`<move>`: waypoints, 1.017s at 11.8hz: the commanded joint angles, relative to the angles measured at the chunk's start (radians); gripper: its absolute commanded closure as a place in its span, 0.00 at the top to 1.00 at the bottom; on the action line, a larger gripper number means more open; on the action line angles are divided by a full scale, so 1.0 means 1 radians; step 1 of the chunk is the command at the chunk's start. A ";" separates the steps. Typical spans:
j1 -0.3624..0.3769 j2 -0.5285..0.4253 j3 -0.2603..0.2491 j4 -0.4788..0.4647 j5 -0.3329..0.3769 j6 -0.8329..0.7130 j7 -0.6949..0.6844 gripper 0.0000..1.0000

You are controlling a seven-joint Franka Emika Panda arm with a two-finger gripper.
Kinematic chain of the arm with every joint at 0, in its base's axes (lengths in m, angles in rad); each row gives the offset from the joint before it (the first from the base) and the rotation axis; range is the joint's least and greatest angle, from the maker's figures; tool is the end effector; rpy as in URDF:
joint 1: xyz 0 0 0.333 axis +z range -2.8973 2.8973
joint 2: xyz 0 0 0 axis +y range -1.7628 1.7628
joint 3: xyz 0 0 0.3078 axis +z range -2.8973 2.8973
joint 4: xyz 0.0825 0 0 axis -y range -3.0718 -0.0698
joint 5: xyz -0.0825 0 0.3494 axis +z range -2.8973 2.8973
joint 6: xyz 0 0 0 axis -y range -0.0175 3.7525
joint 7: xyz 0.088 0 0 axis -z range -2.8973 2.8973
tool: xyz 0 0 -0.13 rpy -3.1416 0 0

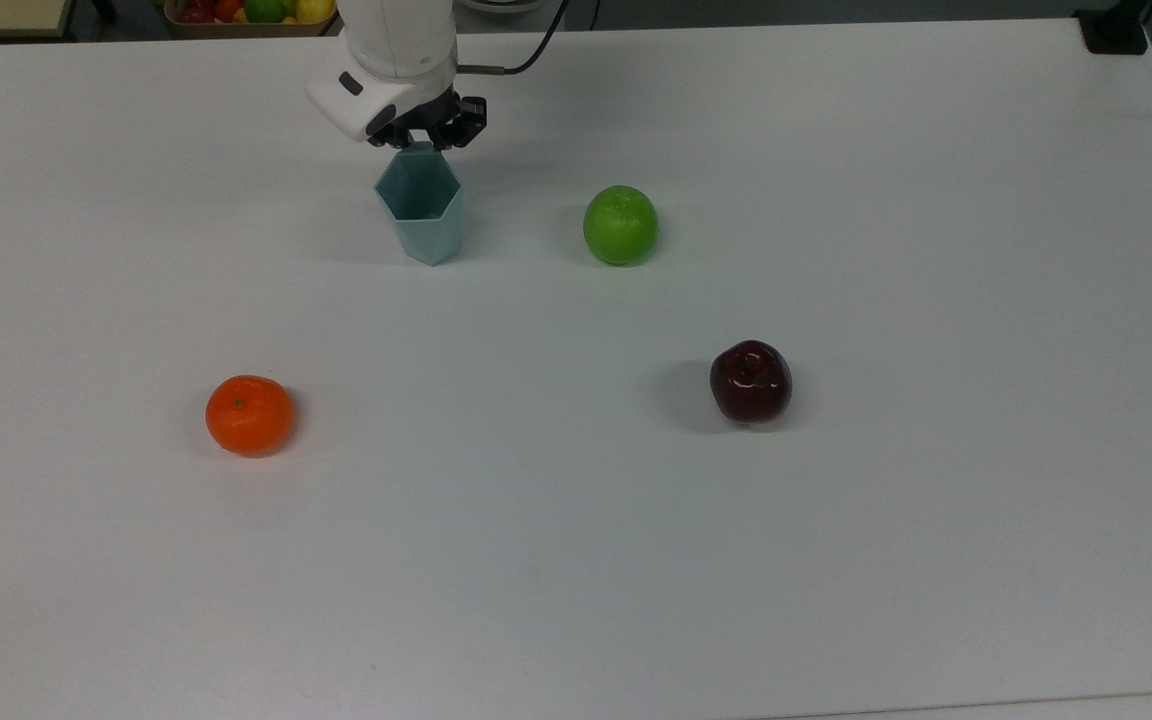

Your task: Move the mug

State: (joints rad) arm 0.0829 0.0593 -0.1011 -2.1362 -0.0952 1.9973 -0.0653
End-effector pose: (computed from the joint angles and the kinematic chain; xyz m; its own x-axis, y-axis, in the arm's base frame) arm 0.4929 -0.0166 0.3537 0.9754 0.0854 -0.2034 0.1015 -0.9924 0.0700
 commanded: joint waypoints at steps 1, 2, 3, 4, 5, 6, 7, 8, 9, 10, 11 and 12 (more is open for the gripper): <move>0.012 0.013 0.006 -0.022 -0.023 0.057 0.058 0.13; 0.020 0.016 0.004 -0.025 -0.034 0.058 0.058 0.14; 0.020 0.019 0.004 -0.022 -0.034 0.060 0.059 0.14; 0.020 0.020 0.004 -0.022 -0.034 0.060 0.058 0.16; 0.020 0.022 0.006 -0.022 -0.034 0.060 0.058 0.21; 0.020 0.022 0.004 -0.022 -0.034 0.058 0.058 0.35; 0.020 0.022 0.004 -0.022 -0.034 0.058 0.058 0.52; 0.020 0.020 0.006 -0.021 -0.034 0.057 0.058 0.61; 0.020 0.020 0.006 -0.021 -0.034 0.055 0.058 0.67; 0.020 0.016 0.006 -0.019 -0.034 0.051 0.058 0.75; 0.020 0.010 0.004 -0.014 -0.034 0.049 0.058 0.80; 0.020 0.005 0.004 -0.010 -0.034 0.047 0.058 0.84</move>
State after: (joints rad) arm 0.0958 0.0918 -0.0989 -2.1373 -0.1092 2.0244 -0.0318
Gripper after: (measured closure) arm 0.273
